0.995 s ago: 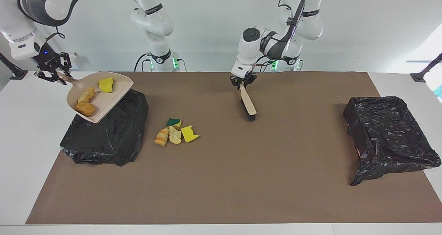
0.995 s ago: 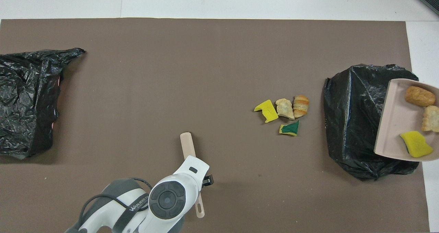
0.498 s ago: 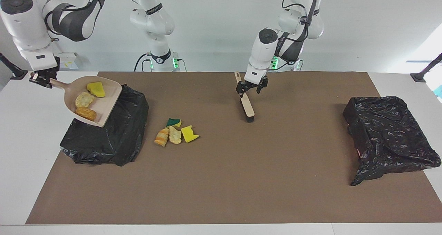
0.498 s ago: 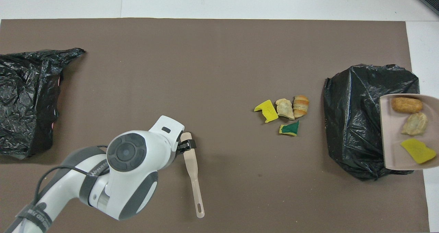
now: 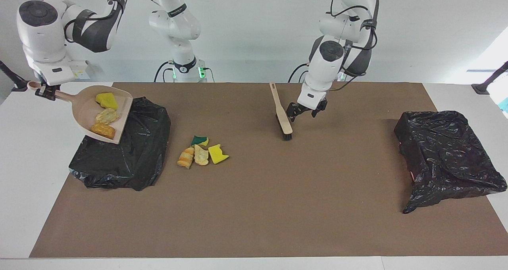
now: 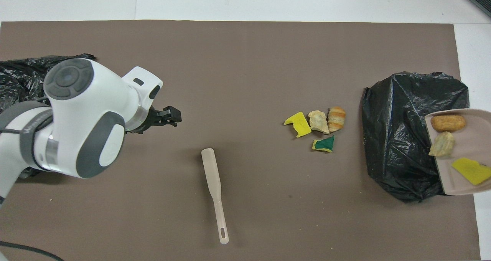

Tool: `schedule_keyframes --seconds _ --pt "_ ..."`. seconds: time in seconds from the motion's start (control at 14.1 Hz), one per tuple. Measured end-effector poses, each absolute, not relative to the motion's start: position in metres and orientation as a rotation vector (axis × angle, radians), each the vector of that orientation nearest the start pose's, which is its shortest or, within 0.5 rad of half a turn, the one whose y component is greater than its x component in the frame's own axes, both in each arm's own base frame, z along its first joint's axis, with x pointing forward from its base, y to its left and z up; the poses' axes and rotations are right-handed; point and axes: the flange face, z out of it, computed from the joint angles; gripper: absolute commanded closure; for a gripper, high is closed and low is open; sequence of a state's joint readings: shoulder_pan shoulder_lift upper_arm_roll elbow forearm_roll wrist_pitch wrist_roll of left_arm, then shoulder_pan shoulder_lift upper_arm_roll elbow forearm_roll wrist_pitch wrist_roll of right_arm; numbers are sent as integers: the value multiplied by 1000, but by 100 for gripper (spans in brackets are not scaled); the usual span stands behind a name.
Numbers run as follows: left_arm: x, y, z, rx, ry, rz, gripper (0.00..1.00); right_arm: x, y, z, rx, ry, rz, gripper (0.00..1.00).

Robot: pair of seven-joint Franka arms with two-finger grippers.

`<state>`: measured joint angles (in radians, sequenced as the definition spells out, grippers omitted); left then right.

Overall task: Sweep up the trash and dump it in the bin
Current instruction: 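Tip the dustpan over the black bag while the left gripper drops the brush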

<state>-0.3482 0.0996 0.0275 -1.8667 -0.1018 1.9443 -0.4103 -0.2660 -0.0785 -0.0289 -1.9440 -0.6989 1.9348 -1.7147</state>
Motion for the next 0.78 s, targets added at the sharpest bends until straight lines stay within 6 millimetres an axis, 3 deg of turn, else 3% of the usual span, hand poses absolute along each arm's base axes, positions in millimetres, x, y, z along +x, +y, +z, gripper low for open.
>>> schedule_keyframes --seconds 0.21,0.36,0.57,0.78 --pt "569 -118 492 -3223 -103 77 0 516 -190 538 1753 1915 -750 100" --pt "572 -85 519 -3202 -32 94 0 517 -173 538 1759 1838 -805 100" --pt "572 -67 547 -3168 82 99 0 518 -151 541 1746 1810 -826 100" --pt "572 -53 553 -3165 85 91 0 517 -139 545 1697 1774 -879 100"
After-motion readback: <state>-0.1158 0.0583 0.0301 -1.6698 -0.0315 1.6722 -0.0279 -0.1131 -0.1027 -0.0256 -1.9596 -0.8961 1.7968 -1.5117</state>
